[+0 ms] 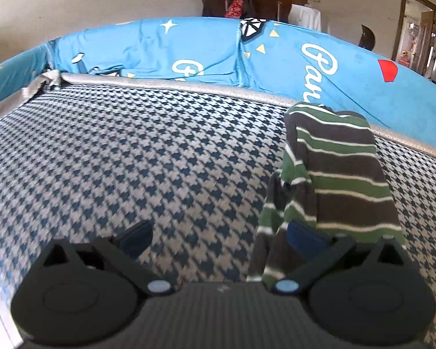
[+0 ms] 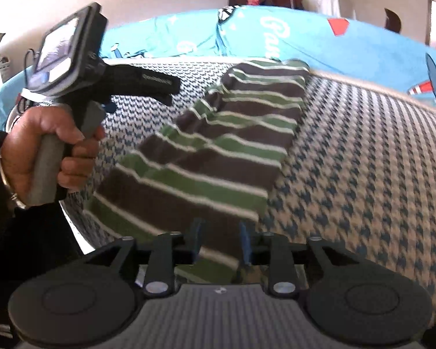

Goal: Fold clothes

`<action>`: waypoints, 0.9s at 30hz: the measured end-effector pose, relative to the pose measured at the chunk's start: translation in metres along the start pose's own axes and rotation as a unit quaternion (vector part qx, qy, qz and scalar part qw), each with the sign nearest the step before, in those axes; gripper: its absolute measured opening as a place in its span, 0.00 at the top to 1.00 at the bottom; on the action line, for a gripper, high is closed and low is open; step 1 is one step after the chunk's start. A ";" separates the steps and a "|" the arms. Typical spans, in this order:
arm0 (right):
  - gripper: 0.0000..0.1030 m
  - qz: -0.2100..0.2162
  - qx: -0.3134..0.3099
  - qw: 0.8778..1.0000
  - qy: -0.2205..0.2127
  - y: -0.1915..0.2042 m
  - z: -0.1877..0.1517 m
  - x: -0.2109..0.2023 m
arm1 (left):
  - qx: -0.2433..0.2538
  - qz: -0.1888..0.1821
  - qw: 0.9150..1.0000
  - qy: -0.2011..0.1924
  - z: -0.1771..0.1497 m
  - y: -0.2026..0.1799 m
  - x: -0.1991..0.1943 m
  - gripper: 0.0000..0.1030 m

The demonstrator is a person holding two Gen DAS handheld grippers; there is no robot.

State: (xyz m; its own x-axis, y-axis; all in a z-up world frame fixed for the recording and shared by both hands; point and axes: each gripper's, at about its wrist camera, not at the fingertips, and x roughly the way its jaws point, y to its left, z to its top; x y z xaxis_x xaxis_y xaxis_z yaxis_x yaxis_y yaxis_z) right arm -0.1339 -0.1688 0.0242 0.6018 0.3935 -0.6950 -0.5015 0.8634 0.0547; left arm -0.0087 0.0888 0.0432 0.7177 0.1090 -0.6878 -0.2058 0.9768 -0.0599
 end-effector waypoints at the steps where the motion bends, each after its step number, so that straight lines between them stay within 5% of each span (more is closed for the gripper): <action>1: 0.65 0.004 -0.007 1.000 0.000 -0.001 0.006 0.003 | 0.004 -0.006 1.000 0.002 0.003 -0.001 0.003 0.00; 6: 0.60 0.014 -0.039 0.999 0.007 -0.009 0.028 0.021 | 0.048 -0.034 0.998 0.002 0.011 -0.014 0.011 0.00; 14: 0.58 0.027 0.038 0.999 0.022 -0.025 0.025 0.043 | 0.129 -0.070 0.989 -0.004 0.016 -0.036 0.021 0.08; 27: 0.57 0.014 0.072 0.997 0.027 -0.037 0.024 0.050 | 0.118 -0.057 0.991 0.021 0.021 -0.039 0.053 0.08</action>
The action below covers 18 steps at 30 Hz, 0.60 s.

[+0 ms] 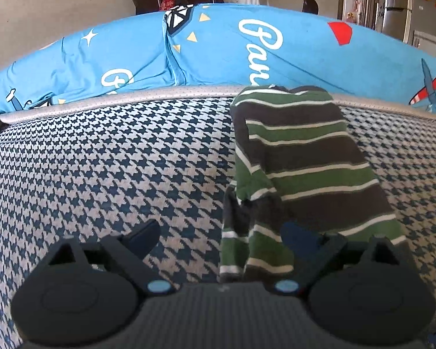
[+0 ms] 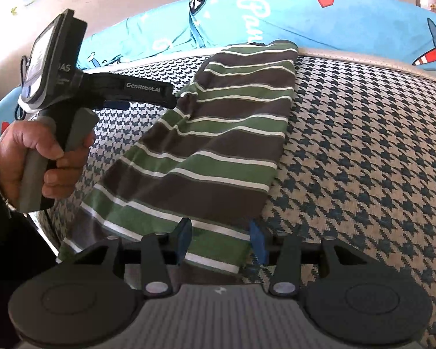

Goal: Fold clothes

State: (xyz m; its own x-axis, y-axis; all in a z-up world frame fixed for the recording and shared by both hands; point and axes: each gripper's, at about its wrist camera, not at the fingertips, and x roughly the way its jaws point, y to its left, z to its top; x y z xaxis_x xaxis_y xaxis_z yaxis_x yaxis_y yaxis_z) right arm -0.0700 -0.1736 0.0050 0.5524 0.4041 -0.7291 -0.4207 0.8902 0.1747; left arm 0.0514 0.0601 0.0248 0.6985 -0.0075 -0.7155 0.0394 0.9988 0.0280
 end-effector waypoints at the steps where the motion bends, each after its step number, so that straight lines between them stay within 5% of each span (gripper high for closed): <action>1: 0.56 0.000 0.000 1.000 0.000 0.000 0.000 0.000 | 0.001 0.000 1.000 0.002 0.000 -0.001 0.002 0.08; 10: 0.55 -0.003 -0.008 1.000 -0.001 0.002 -0.001 0.003 | 0.011 0.016 1.000 0.011 0.002 -0.007 0.018 0.07; 18: 0.51 -0.003 -0.015 1.000 -0.003 0.003 -0.002 0.005 | -0.009 0.066 0.997 0.025 0.001 0.003 0.026 0.04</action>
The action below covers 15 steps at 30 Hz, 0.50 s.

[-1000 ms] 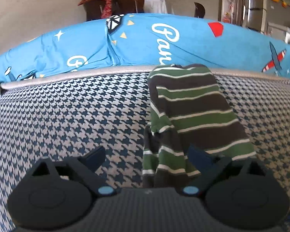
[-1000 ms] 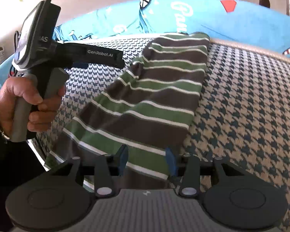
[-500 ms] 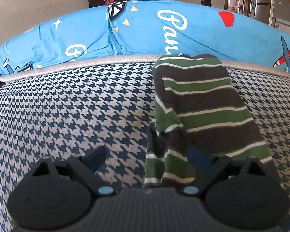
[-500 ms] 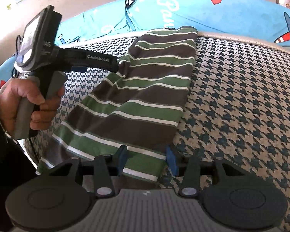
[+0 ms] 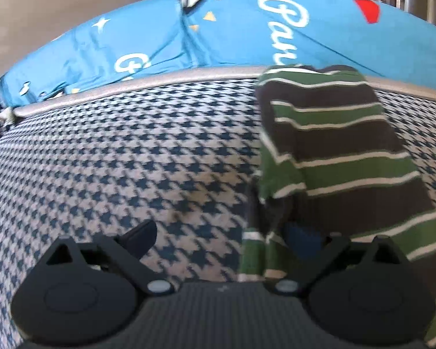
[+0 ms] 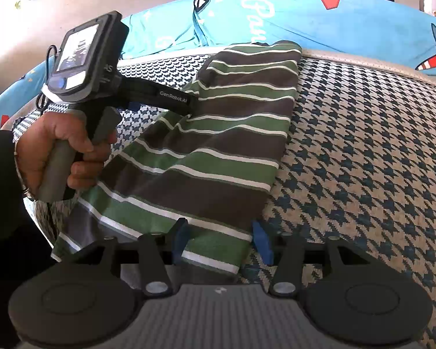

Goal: Fold clothes

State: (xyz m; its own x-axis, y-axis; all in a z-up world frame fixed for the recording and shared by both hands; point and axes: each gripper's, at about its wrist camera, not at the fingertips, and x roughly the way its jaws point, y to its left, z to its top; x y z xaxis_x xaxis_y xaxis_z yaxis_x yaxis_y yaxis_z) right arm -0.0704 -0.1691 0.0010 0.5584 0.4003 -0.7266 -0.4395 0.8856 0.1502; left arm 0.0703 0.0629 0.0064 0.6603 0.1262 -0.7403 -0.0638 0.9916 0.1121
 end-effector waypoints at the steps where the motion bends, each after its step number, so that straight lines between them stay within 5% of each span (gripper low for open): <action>1: 0.51 0.000 -0.001 1.000 0.000 0.000 0.000 0.000 | -0.007 0.005 1.000 0.002 -0.001 0.003 0.001 0.02; 15: 0.47 0.003 -0.010 1.000 -0.001 0.000 -0.002 0.001 | -0.068 0.029 0.997 0.012 -0.006 0.032 0.002 0.00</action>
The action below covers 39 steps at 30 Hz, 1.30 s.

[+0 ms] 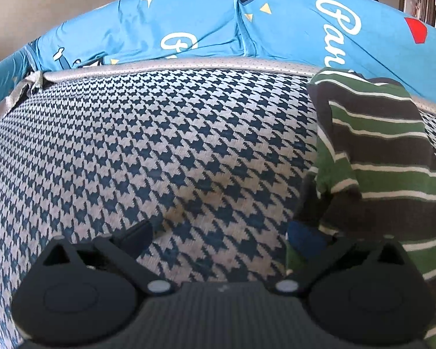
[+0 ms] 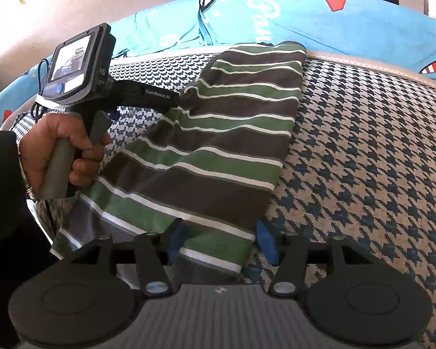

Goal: Fold clothes

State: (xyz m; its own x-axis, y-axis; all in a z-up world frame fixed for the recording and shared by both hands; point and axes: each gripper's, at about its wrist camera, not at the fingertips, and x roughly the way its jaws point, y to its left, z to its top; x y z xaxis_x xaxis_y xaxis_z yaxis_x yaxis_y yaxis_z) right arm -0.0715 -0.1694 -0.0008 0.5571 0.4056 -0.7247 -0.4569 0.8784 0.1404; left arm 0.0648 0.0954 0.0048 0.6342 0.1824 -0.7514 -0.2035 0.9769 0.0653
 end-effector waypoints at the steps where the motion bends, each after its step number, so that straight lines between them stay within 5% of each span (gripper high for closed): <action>1: 0.46 0.000 -0.001 1.000 0.000 0.000 0.000 0.000 | -0.002 0.000 1.000 -0.001 0.000 0.000 -0.001 0.00; 7: 0.45 -0.004 -0.014 1.000 -0.001 0.003 -0.002 0.001 | -0.037 -0.035 0.999 -0.018 0.006 0.008 -0.022 0.00; 11: 0.42 -0.005 -0.021 1.000 -0.001 0.006 -0.002 0.002 | -0.005 -0.055 0.997 -0.048 0.008 -0.008 -0.037 0.00; 16: 0.40 -0.007 -0.031 1.000 -0.002 0.008 -0.004 0.003 | 0.030 -0.078 0.996 -0.040 0.007 -0.033 -0.035 0.00; 25: 0.32 -0.003 -0.038 0.999 -0.003 0.012 -0.005 0.006 | -0.020 -0.037 0.999 -0.001 0.006 -0.017 -0.004 0.00; 39: 0.23 -0.005 -0.059 0.998 -0.004 0.018 -0.009 0.009 | -0.029 -0.014 0.999 -0.012 0.002 -0.010 0.008 0.00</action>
State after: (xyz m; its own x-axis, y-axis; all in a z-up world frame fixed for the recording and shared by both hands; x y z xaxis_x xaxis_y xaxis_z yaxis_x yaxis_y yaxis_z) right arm -0.0813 -0.1520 -0.0106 0.5680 0.3986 -0.7200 -0.5293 0.8469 0.0513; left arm 0.0735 0.0871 -0.0002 0.6580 0.1592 -0.7360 -0.2285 0.9735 0.0062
